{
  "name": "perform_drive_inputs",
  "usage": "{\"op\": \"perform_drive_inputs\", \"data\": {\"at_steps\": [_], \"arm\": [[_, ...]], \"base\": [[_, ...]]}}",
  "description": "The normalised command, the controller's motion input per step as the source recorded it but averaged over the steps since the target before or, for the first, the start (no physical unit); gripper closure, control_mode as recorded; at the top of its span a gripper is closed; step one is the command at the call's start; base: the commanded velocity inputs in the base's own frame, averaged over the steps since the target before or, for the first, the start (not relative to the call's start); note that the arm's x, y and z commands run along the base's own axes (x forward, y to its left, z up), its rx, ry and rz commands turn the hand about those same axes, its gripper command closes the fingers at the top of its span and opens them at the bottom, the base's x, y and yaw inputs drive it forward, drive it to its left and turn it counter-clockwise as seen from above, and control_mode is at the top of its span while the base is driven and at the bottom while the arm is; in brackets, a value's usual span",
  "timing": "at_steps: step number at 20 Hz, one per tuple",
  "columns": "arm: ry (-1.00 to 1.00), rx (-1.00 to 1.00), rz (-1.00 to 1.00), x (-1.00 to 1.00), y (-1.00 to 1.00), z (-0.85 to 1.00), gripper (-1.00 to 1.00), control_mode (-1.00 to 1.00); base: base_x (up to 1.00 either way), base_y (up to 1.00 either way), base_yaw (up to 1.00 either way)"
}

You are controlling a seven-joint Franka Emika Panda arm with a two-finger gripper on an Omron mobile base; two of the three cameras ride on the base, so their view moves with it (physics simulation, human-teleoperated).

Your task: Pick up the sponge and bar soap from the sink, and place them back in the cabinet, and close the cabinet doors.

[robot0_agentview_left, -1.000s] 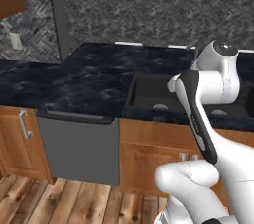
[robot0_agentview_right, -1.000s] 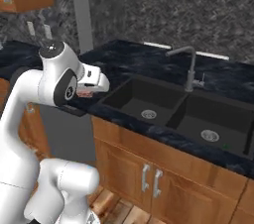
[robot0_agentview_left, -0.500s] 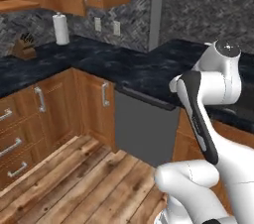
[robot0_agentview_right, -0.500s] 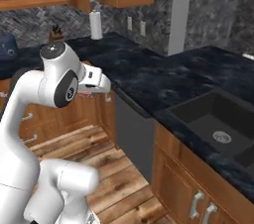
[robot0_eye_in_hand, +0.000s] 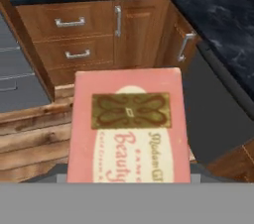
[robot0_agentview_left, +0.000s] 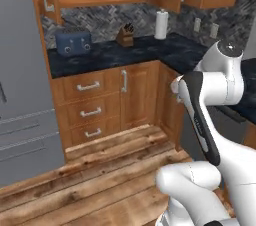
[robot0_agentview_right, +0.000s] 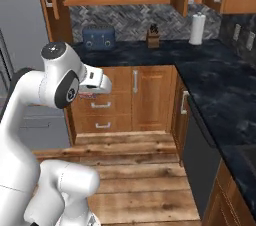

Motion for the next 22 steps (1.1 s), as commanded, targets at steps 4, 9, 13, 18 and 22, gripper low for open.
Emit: {"op": "perform_drive_inputs", "data": {"at_steps": [4,9,13,18,22], "arm": [[0.00,0.00,0.00,0.00,0.00,0.00,1.00,1.00],[0.00,0.00,0.00,0.00,0.00,0.00,1.00,1.00],[0.00,0.00,0.00,0.00,0.00,0.00,1.00,1.00],[0.00,0.00,0.00,0.00,0.00,0.00,1.00,1.00],[0.00,0.00,0.00,0.00,0.00,0.00,1.00,1.00]], "base": [[-0.04,-0.44,0.72],[0.00,-0.52,0.39],[0.00,-0.67,0.05],[0.12,-0.48,0.01],[0.24,-0.04,-0.01]]}}
